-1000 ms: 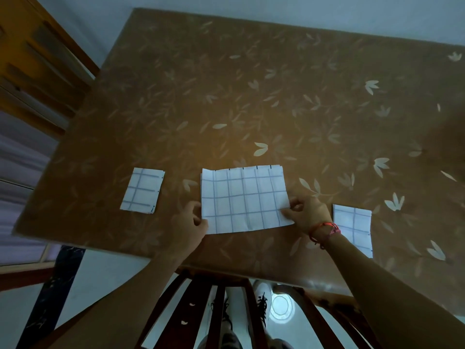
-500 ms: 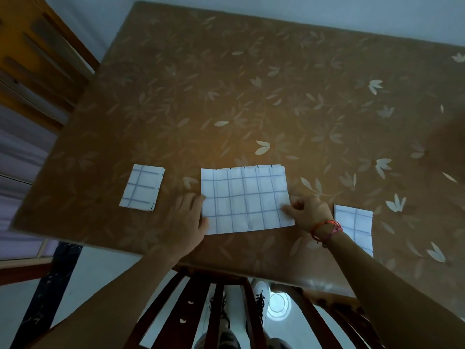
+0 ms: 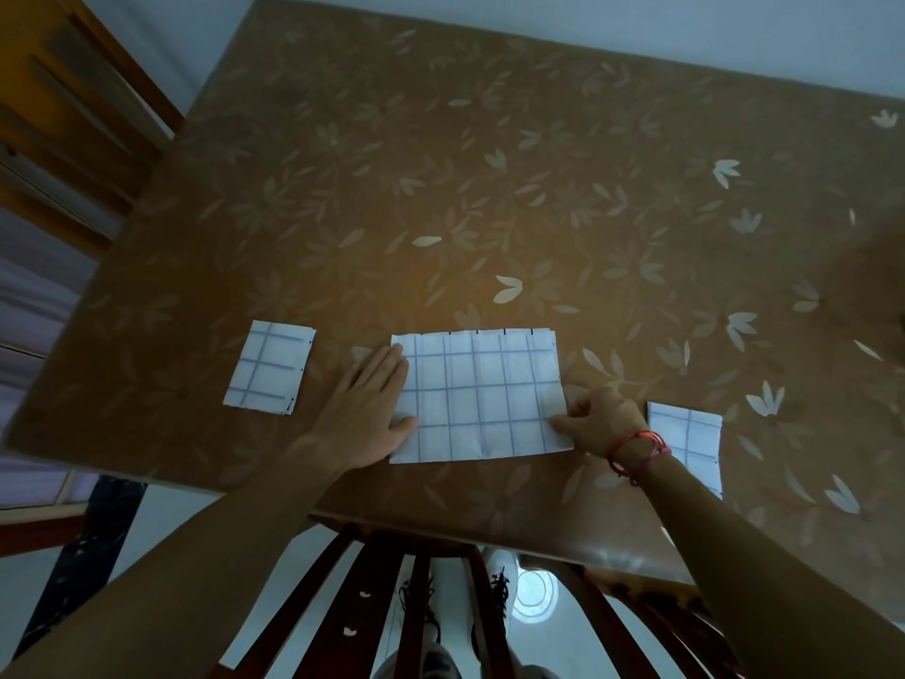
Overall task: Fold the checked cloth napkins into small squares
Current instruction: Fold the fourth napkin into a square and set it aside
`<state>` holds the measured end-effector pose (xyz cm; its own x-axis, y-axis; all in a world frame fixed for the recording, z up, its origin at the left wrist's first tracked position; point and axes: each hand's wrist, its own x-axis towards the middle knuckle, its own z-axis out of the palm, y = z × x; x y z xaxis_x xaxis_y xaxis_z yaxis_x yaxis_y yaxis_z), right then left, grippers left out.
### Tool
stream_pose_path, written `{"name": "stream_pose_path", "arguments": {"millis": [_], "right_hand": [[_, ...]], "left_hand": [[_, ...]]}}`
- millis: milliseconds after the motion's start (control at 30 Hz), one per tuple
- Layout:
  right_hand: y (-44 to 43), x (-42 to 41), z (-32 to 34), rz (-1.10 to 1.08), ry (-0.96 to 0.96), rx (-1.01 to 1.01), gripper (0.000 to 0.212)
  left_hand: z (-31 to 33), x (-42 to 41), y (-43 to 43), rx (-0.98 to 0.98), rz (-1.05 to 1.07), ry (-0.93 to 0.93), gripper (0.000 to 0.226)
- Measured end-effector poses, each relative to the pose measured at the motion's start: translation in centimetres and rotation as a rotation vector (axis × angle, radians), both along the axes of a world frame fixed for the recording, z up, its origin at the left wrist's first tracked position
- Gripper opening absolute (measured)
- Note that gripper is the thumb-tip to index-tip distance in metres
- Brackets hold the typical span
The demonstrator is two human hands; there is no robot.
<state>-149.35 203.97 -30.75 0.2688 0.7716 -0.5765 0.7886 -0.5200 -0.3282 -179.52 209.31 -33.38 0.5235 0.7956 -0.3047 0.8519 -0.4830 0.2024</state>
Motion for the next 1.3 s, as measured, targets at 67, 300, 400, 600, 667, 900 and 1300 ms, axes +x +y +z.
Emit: {"name": "stream_pose_path", "arguments": {"millis": [67, 300, 400, 600, 667, 900, 1300], "right_hand": [[0.0, -0.1, 0.3, 0.005, -0.010, -0.006, 0.032], [0.2, -0.4, 0.7, -0.019, -0.024, -0.042, 0.030], [0.3, -0.5, 0.7, -0.006, -0.051, -0.055, 0.033], [0.2, -0.6, 0.7, -0.008, -0.064, -0.066, 0.033], [0.2, -0.6, 0.7, -0.012, -0.067, -0.080, 0.033], [0.2, -1.1, 1.1, 0.027, -0.086, -0.068, 0.028], [-1.4, -6.3, 2.0, 0.344, -0.168, 0.391, 0.044]], "left_hand": [[0.0, -0.1, 0.2, 0.007, -0.004, 0.004, 0.080], [0.1, -0.3, 0.4, 0.017, -0.003, 0.052, 0.091], [0.2, -0.5, 0.1, 0.033, -0.006, 0.062, 0.095], [0.1, -1.0, -0.7, 0.045, -0.019, 0.055, 0.097], [0.2, -1.0, -0.7, 0.042, -0.025, 0.057, 0.098], [0.2, -1.0, -0.5, 0.022, -0.030, 0.063, 0.101], [0.2, -1.0, -0.8, -0.005, -0.039, 0.077, 0.112]]}}
